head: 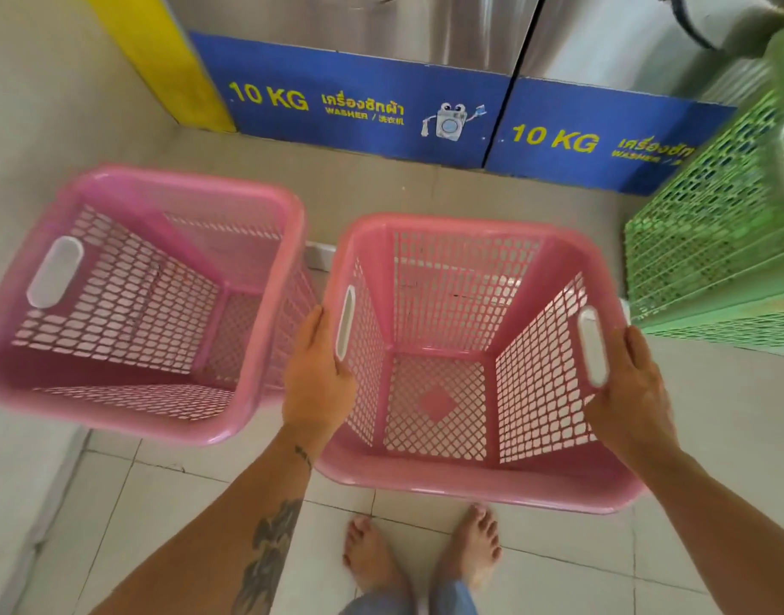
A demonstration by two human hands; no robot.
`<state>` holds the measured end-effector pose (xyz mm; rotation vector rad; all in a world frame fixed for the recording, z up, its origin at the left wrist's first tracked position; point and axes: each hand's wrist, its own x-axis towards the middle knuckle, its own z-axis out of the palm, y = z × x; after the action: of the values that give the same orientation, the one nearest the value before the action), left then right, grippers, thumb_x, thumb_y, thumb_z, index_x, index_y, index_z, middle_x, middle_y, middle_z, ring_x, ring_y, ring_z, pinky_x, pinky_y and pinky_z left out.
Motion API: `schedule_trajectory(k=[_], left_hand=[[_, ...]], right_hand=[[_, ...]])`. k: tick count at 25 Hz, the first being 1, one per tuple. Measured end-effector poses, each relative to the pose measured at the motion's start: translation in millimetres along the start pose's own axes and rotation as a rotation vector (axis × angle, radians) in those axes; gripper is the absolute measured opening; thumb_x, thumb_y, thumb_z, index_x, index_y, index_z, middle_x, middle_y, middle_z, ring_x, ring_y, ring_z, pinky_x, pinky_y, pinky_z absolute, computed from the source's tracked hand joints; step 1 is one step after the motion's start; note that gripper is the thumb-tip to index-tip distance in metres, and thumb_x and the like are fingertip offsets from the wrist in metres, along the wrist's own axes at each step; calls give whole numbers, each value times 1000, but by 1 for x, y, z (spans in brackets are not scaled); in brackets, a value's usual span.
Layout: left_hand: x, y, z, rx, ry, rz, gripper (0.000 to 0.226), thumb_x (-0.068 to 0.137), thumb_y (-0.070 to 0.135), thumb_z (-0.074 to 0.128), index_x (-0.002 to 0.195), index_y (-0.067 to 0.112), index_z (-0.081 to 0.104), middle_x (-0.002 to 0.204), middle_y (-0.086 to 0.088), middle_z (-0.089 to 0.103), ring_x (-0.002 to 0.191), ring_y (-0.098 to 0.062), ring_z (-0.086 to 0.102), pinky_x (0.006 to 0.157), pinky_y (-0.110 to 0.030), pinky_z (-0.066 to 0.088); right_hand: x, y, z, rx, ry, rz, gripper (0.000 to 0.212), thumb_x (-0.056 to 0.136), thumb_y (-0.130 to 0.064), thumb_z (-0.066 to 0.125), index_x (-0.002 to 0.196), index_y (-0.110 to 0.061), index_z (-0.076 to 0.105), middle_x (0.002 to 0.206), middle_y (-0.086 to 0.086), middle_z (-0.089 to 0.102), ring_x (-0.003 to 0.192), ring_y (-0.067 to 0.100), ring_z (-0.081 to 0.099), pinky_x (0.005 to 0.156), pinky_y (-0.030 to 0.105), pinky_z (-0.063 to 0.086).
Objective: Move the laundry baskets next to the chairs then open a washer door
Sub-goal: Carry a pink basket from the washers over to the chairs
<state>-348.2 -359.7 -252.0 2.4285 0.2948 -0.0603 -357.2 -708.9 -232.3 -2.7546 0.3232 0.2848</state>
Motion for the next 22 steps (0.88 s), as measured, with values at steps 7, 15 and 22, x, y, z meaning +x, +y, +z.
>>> schedule_trajectory(k=[7, 15, 22], left_hand=[[1, -18, 13, 89, -19, 88, 81, 81, -8, 56, 152, 10, 23, 159, -6, 23, 144, -25, 28, 110, -44, 42], [-10, 33, -37, 222, -274, -73, 56, 80, 0, 53, 134, 11, 45, 135, -6, 47, 95, -20, 58, 66, -29, 51], [-20, 176, -97, 36, -324, 75, 57, 80, -2, 50, 133, 16, 54, 137, 0, 51, 98, -7, 60, 78, -24, 52]], right_hand=[[-14, 8, 26, 10, -25, 67, 100, 64, 9, 50, 150, -24, 11, 152, 9, 24, 122, 45, 44, 85, 57, 52], [-35, -26, -40, 77, -237, 154, 63, 74, -1, 48, 135, -18, 40, 127, 7, 48, 117, 36, 54, 90, 50, 52], [-89, -36, -177, 77, -229, 57, 76, 85, -14, 52, 153, -14, 18, 163, 4, 16, 150, 18, 13, 121, 36, 17]])
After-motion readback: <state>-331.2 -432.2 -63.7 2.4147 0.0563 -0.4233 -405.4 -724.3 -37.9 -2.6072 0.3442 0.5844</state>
